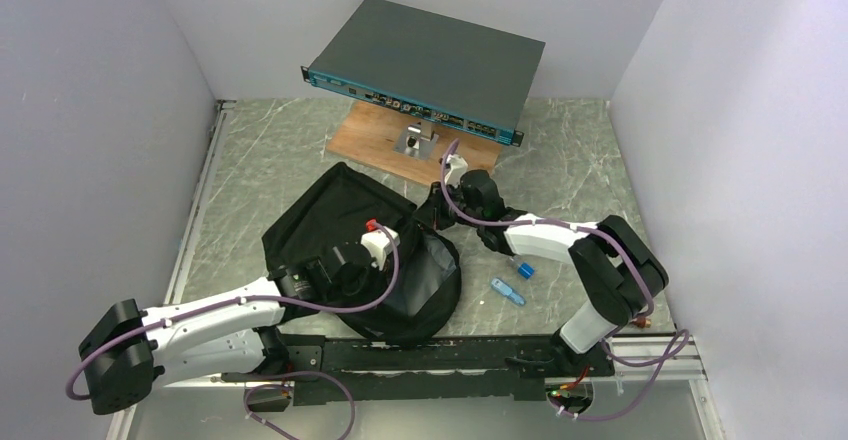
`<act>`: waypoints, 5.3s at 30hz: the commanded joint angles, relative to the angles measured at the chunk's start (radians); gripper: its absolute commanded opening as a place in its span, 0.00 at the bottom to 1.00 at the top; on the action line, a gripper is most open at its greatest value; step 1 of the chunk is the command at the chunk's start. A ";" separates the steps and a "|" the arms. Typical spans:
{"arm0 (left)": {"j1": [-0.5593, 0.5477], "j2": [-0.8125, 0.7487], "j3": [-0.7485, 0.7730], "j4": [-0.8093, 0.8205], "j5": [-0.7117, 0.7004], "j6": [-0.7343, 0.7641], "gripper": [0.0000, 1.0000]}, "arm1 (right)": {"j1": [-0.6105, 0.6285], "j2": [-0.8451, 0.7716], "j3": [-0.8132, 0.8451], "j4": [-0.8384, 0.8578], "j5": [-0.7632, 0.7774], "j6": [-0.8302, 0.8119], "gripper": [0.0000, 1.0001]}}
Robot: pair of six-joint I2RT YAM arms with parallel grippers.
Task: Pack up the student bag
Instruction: Zip the student bag at the center of the board.
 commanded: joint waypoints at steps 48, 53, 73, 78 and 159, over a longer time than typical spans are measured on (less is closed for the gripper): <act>0.472 0.769 0.843 -0.486 0.134 -0.772 0.78 | -0.028 -0.247 -0.127 0.113 -0.096 -0.127 0.00; 0.493 0.892 0.925 -0.540 0.105 -0.758 0.74 | -0.012 -0.247 -0.110 0.074 -0.136 -0.193 0.00; 0.602 0.620 0.678 -0.266 -0.055 -0.551 0.04 | 0.016 -0.795 -0.504 0.109 0.024 0.264 0.00; 0.598 0.425 0.463 0.042 0.302 -0.281 0.43 | -0.003 -0.686 -0.406 0.078 -0.067 0.113 0.00; 0.067 0.270 -0.030 1.079 0.198 0.147 0.00 | 0.009 -0.219 0.332 -0.734 0.109 -0.023 0.70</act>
